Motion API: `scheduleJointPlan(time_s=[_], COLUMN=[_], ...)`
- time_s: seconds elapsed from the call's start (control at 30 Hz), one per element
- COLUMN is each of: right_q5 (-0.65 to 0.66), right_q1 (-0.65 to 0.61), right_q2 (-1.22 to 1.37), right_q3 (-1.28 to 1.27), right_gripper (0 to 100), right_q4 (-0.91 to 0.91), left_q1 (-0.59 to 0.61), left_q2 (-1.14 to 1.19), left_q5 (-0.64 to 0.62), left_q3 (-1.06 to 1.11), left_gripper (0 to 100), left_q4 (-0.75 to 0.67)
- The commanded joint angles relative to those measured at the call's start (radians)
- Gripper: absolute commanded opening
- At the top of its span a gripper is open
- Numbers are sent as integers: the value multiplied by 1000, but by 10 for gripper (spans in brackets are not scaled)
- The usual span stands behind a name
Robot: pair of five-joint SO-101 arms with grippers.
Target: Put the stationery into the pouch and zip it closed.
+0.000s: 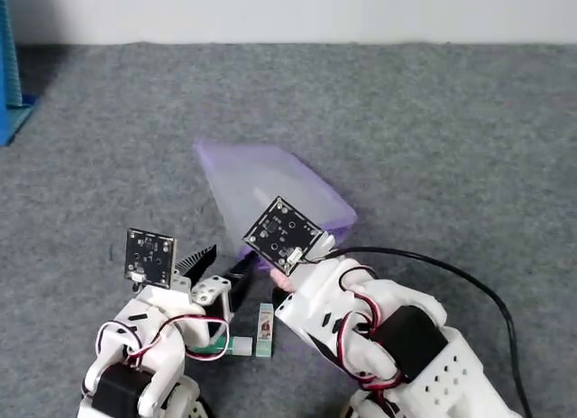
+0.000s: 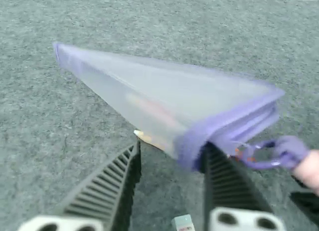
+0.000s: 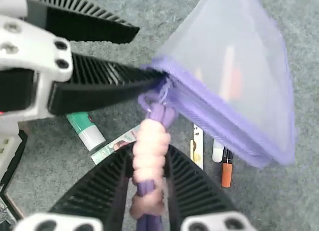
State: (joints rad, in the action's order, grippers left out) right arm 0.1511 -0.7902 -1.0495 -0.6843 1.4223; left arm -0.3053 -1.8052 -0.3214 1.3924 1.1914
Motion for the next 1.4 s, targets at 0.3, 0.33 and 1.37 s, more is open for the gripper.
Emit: scheduleJointPlan(time_s=[0.3, 0.33, 1.37], right_q5=[-35, -35, 158], right_q1=[13, 35, 532], right_q2=[-25, -25, -277], right_q3=[-81, -87, -130], right_gripper=[8, 8, 51], right_q4=[-31, -36, 85], left_q1=[11, 14, 176], left_q2=[6, 6, 6], left_q5=[-5, -5, -9], left_q3=[-5, -5, -5], left_gripper=[13, 13, 12], left_q4=[-23, -23, -11])
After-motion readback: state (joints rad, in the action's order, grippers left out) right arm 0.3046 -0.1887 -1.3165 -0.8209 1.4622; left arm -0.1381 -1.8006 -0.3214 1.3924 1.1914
